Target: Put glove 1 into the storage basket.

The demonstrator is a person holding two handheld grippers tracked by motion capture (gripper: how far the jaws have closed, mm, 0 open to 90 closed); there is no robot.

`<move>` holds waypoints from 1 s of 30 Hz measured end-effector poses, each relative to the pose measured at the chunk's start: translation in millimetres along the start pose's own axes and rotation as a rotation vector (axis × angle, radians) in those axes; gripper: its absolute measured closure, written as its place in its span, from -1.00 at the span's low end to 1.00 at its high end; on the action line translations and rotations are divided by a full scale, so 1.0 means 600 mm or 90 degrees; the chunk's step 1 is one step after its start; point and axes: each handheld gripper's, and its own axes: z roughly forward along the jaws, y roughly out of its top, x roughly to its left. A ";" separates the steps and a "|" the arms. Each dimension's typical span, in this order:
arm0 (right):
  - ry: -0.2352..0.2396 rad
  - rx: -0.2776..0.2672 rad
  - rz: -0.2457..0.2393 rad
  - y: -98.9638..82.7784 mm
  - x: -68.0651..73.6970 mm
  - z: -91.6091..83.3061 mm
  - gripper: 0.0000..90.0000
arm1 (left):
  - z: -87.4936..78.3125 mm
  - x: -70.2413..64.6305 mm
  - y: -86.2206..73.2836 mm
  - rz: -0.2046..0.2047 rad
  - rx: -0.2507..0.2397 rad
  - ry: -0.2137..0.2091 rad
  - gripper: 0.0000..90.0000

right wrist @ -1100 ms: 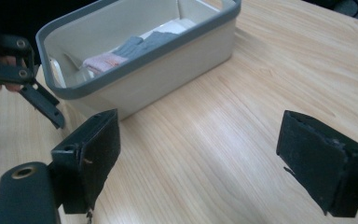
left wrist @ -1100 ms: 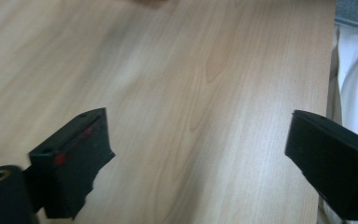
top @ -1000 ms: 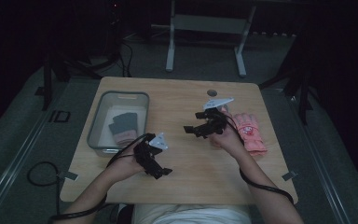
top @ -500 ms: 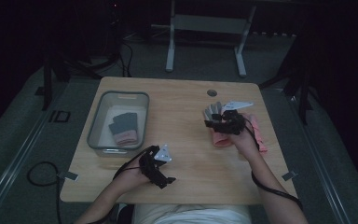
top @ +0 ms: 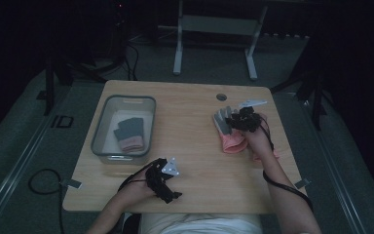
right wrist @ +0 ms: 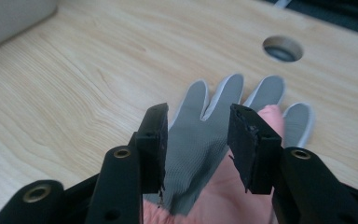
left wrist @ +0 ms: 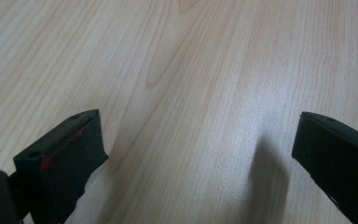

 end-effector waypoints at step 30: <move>-0.052 0.050 0.048 -0.010 0.029 0.031 0.96 | 0.001 0.000 -0.006 0.012 -0.003 0.000 -0.96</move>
